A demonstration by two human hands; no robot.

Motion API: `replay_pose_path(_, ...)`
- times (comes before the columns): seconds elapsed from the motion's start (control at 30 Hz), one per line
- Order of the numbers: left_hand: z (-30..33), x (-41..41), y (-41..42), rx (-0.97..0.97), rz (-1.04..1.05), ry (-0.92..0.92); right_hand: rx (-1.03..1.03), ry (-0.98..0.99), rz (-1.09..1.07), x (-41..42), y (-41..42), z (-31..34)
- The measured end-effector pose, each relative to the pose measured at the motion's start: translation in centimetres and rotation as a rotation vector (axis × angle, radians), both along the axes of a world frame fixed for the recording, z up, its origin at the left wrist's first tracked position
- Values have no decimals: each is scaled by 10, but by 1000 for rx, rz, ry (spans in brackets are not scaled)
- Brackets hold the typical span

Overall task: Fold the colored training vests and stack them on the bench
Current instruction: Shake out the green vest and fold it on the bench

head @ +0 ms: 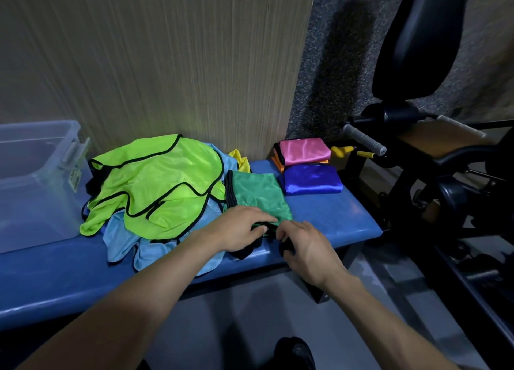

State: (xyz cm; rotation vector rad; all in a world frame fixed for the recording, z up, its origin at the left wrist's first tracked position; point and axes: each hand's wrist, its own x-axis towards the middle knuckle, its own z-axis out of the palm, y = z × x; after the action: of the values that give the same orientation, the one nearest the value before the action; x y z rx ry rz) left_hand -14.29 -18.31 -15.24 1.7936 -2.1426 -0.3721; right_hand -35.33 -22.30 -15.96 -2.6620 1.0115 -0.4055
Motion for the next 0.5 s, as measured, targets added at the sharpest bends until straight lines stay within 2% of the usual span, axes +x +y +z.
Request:
replay_pose_path(0.23,-1,-1,-2,-12,0,-57,120,-19,-23,-15,-4,-4)
replay_pose_path(0.33,-1,-2,-3,-8,-1,-80,81,-10,-66,-16,-2,-5)
replay_pose_path(0.5,-1,-2,-3,10,1,-89,-15,89,-21,-16,0,-4)
